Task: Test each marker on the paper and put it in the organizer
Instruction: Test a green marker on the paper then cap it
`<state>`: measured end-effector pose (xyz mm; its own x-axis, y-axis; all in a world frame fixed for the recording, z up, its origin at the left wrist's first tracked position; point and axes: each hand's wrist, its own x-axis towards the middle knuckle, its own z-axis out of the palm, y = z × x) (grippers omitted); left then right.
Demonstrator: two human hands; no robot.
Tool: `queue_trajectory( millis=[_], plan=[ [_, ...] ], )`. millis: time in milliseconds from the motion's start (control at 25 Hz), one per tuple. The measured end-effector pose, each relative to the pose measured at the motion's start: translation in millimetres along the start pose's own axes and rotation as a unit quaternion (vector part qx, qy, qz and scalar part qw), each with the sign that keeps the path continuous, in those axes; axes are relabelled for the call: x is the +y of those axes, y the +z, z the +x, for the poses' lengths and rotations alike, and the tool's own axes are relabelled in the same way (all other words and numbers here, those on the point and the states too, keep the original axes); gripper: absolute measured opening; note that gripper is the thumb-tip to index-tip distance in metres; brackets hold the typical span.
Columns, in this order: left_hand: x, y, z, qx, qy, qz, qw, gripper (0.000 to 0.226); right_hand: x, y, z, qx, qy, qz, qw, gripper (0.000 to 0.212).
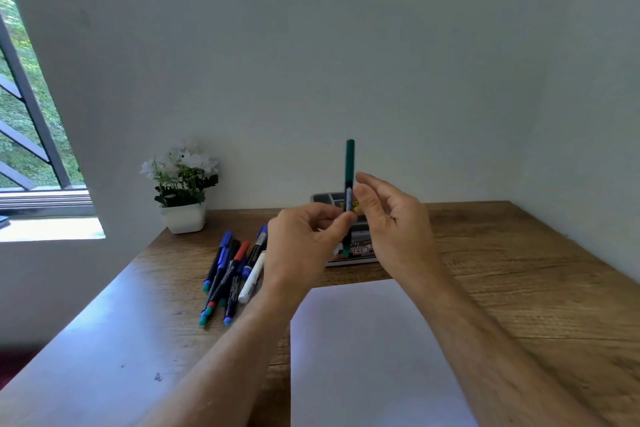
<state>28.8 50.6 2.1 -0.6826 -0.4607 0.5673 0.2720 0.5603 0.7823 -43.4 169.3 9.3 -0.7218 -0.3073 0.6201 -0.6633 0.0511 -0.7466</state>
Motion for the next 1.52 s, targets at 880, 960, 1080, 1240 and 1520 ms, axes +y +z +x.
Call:
queue_trajectory(
  millis=[880,960,1080,1240,1520],
  plan=[
    [5.3,-9.4,4.2,0.009,-0.09,-0.316,0.944,0.025,-5.5,-0.3,-12.0,-0.022,-0.058,-0.073,0.995,0.028],
    [5.4,-10.9,5.4,0.016,-0.103,-0.346,0.932,0.023,-6.5,-0.8,-12.6,-0.01,-0.056,-0.095,0.994,0.042],
    [1.7,-20.5,10.4,0.054,-0.119,-0.387,0.913,0.02,-1.9,-4.0,-10.9,-0.007,-0.022,-0.131,0.991,0.045],
    [0.5,-38.6,16.0,0.048,-0.114,-0.312,0.942,0.024,0.7,-19.0,-5.6,-0.081,0.035,-0.179,0.98,0.021],
    [0.2,-46.1,11.1,-0.262,-0.048,0.263,0.927,0.013,-2.5,-42.5,-0.8,-0.309,0.144,-0.268,0.901,0.019]
  ],
)
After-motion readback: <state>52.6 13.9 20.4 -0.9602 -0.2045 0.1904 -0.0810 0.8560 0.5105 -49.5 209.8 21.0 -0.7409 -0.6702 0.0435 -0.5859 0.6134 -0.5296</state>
